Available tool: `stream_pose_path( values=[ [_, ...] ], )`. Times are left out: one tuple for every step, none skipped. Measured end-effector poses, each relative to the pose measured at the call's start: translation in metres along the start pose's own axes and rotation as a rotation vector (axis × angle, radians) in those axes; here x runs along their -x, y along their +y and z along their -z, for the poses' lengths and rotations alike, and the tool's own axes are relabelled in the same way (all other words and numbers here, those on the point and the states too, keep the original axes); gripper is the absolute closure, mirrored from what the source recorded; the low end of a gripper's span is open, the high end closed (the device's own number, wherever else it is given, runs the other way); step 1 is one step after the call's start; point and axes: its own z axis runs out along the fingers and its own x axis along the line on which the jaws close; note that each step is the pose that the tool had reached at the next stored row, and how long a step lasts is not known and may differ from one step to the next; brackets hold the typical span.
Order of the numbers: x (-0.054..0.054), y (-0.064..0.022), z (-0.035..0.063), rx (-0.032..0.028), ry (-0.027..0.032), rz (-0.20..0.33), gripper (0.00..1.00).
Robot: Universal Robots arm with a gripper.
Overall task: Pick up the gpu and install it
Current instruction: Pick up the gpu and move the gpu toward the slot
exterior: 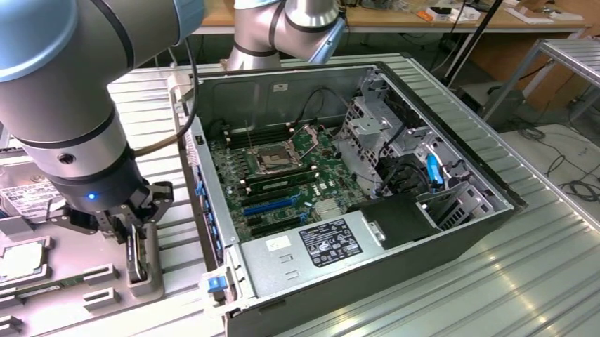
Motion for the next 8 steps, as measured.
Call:
stream_pose_path(
  values=[
    [0.0, 0.0, -0.0002, -0.0001, 0.0001, 0.0, 0.67],
    [0.0, 0.0, -0.0002, -0.0002, 0.0002, 0.0, 0.67],
    [0.0, 0.0, -0.0002, -0.0003, 0.0003, 0.0, 0.67],
    [0.0, 0.0, -0.0003, -0.0002, 0.0002, 0.0, 0.67],
    [0.0, 0.0, -0.0003, -0.0002, 0.0002, 0.0, 0.67],
    [0.0, 0.0, -0.0003, -0.0001, 0.0002, 0.0, 0.67],
    [0.0, 0.0, -0.0003, -0.0002, 0.0002, 0.0, 0.67],
    [0.0, 0.0, -0.0003, -0.0002, 0.0002, 0.0, 0.69]
  ],
)
